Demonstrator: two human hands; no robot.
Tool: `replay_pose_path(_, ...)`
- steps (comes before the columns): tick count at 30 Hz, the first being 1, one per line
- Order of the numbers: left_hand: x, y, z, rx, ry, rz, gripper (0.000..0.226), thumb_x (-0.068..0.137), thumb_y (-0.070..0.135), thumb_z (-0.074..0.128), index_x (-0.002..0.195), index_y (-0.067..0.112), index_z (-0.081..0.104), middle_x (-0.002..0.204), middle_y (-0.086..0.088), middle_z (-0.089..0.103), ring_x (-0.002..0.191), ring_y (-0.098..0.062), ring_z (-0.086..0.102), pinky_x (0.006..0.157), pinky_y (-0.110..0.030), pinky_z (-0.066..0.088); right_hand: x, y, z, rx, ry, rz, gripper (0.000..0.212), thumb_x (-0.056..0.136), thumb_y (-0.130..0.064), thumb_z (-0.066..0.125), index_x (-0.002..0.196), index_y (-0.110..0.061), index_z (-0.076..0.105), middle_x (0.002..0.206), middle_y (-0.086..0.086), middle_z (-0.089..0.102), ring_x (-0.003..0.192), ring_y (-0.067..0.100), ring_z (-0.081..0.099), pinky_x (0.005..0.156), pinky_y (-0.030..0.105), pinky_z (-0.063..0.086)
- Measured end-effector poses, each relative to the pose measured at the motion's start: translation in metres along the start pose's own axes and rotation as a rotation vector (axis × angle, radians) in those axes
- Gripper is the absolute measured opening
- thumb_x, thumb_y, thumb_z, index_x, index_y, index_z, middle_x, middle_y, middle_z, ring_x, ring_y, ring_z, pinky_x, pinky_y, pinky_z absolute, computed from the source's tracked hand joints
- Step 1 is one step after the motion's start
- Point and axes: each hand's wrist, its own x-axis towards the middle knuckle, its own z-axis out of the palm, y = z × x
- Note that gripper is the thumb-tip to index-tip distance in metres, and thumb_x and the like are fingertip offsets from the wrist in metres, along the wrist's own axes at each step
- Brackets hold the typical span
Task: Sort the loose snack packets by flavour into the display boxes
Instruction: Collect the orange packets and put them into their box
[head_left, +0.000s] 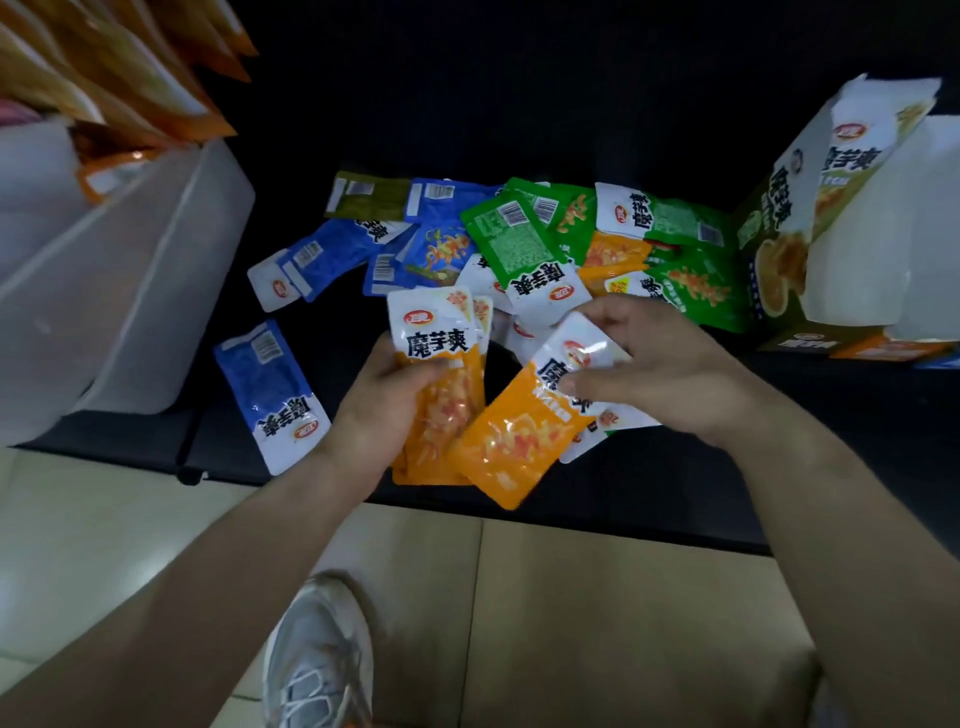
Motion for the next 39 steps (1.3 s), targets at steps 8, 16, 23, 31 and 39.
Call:
replay_pose_path(8, -0.013, -0.007, 0.005, 0.279, -0.257, 0.093, 0.049, 0.083, 0.038, 0.074, 0.125, 0.04, 0.048, 0.105, 0.015, 0.069, 0.086, 0.007, 0.068, 0.069, -0.015, 0.053, 0.025, -0.017, 0.059, -0.002, 0.333, -0.163, 0.044, 0.068, -0.027, 0.092, 0.098, -0.025, 0.06, 0.09, -0.01, 0.063, 0.079, 0.009, 0.066, 0.066, 0.028, 0.053)
replay_pose_path(16, -0.01, -0.009, -0.006, 0.239, -0.105, 0.065, 0.034, 0.088, 0.037, 0.072, 0.115, 0.038, 0.052, 0.104, 0.012, 0.069, 0.089, -0.007, 0.068, 0.074, -0.029, 0.054, -0.01, 0.058, 0.033, -0.698, 0.552, 0.006, 0.062, 0.098, -0.046, 0.047, 0.154, -0.024, 0.032, 0.157, 0.003, 0.036, 0.14, 0.033, 0.033, 0.108, 0.052, 0.035)
replay_pose_path(23, -0.008, -0.012, 0.001, 0.244, -0.072, 0.037, 0.042, 0.086, 0.04, 0.074, 0.121, 0.036, 0.051, 0.105, 0.012, 0.069, 0.09, -0.008, 0.068, 0.08, -0.034, 0.055, -0.042, 0.09, 0.024, -0.637, 0.68, 0.164, 0.054, 0.092, -0.045, 0.058, 0.134, -0.011, 0.055, 0.127, 0.016, 0.057, 0.113, 0.038, 0.05, 0.089, 0.05, 0.046)
replay_pose_path(31, -0.01, -0.011, 0.012, 0.266, -0.097, 0.039, 0.041, 0.088, 0.04, 0.071, 0.121, 0.038, 0.047, 0.102, 0.018, 0.064, 0.087, -0.001, 0.062, 0.067, -0.025, 0.047, -0.007, 0.056, 0.032, -0.366, 0.687, 0.252, 0.063, 0.073, -0.05, 0.083, 0.117, -0.018, 0.051, 0.102, 0.0, 0.066, 0.099, 0.03, 0.063, 0.078, 0.04, 0.049)
replay_pose_path(39, -0.003, -0.012, 0.006, 0.244, -0.072, -0.014, 0.046, 0.084, 0.044, 0.075, 0.123, 0.037, 0.052, 0.109, 0.008, 0.07, 0.098, -0.019, 0.07, 0.092, -0.052, 0.056, -0.059, 0.051, 0.007, 0.15, 0.509, 0.025, 0.026, 0.087, -0.01, 0.074, 0.098, -0.033, 0.069, 0.09, -0.018, 0.072, 0.085, -0.004, 0.066, 0.068, 0.015, 0.052)
